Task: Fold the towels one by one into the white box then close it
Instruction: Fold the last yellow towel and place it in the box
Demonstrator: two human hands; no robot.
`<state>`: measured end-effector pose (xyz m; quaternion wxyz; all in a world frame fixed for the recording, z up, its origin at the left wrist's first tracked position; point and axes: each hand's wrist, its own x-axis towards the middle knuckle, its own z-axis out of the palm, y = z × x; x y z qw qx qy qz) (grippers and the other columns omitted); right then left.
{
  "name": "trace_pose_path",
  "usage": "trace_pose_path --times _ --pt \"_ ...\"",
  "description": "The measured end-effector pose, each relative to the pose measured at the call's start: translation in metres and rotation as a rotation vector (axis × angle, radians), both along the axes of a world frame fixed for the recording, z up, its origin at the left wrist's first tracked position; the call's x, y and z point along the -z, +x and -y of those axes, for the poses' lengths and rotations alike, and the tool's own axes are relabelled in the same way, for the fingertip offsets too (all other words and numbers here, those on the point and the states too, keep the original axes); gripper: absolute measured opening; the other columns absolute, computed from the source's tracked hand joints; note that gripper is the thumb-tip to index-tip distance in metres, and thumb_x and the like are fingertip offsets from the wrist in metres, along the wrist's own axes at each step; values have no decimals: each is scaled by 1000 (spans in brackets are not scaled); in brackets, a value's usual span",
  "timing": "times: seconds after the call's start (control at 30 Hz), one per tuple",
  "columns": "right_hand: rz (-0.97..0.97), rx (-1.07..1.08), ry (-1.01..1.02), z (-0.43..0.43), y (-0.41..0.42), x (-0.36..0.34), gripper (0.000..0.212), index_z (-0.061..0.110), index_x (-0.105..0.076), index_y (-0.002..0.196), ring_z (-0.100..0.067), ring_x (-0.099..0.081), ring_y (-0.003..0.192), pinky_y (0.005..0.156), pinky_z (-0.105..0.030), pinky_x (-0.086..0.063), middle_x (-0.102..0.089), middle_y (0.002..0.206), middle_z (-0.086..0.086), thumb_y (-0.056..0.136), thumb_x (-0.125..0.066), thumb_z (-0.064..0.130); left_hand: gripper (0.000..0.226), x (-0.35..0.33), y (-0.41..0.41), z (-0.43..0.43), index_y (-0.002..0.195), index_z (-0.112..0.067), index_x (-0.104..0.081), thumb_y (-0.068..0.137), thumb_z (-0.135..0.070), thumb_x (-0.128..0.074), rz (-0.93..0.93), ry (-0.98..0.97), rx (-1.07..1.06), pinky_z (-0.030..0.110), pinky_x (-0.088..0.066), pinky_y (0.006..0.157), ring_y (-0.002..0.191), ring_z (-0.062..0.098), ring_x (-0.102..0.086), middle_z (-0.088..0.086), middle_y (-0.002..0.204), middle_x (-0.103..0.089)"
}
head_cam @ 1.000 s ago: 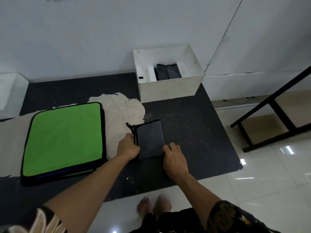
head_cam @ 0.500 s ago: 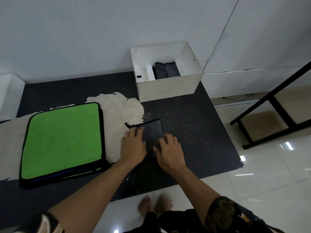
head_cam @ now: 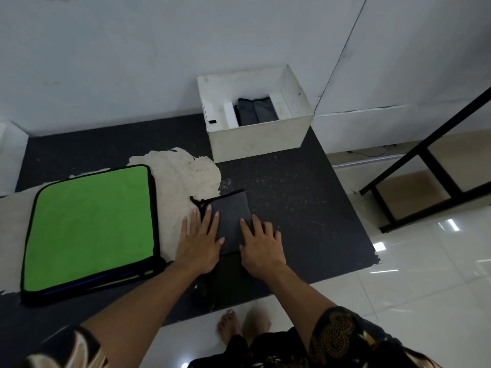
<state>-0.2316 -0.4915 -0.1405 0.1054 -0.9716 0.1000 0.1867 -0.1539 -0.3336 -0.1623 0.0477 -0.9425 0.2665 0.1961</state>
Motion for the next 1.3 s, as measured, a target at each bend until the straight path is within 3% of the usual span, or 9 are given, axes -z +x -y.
trace_pose_path --times 0.23,0.53,0.83,0.93,1.0,1.07,1.1,1.2,1.3 --pt "-48 -3 2 1 4 -5 71 24 -1 156 -36 -10 144 113 -55 -20 -2 162 -9 100 -40 44 74 -2 4 -4 146 -25 27 94 -65 -8 13 39 -44 52 15 116 145 34 25 4 154 37" --pt "-84 -9 -6 -1 4 -7 72 23 2 156 -36 -8 145 114 -55 -19 0 163 -8 101 -39 43 74 -7 9 4 140 -23 34 96 -63 -9 -27 181 -5 55 13 117 144 37 25 8 145 45" --pt "-14 -21 5 1 2 -4 71 21 -5 156 -37 -13 142 112 -55 -22 -7 161 -10 99 -41 43 74 -8 8 2 141 -22 33 97 -63 -10 -22 151 9 53 9 118 145 37 23 8 152 39" --pt "1 -32 16 5 5 -4 72 21 -9 155 -36 -16 141 112 -54 -24 -11 159 -10 97 -44 43 74 -11 6 1 151 -22 16 98 -61 -17 14 94 22 52 1 119 148 36 11 8 158 25" --pt "12 -20 37 6 7 -7 71 21 -15 155 -34 -20 138 110 -51 -29 -16 156 -11 95 -48 43 66 -15 9 -2 154 -24 -17 99 -57 -30 75 18 18 52 -15 117 146 36 -16 9 163 -7" --pt "37 47 96 5 12 -10 65 21 -27 150 -32 -28 133 106 -47 -37 -24 149 -10 94 -51 44 50 -18 18 -5 139 -23 -51 94 -44 -52 180 -26 29 50 -35 106 126 35 -46 14 144 -46" --pt "58 114 142 5 16 -11 59 20 -36 145 -30 -35 129 101 -44 -41 -29 145 -10 94 -52 44 44 -19 21 -6 128 -22 -62 87 -37 -63 228 -34 33 48 -41 97 113 34 -54 14 129 -57" --pt "101 370 306 9 27 -17 44 14 -45 125 -26 -55 108 85 -36 -47 -45 127 -8 94 -56 43 50 -29 32 -3 111 -17 -70 64 -27 -82 277 -60 20 42 -50 77 90 31 -58 11 104 -61" --pt "47 466 358 14 37 -19 41 13 -39 119 -26 -60 102 81 -35 -47 -53 120 -9 92 -62 35 64 -28 38 -8 114 -20 -70 52 -24 -84 257 -47 168 38 -53 73 92 30 -61 11 115 -63"
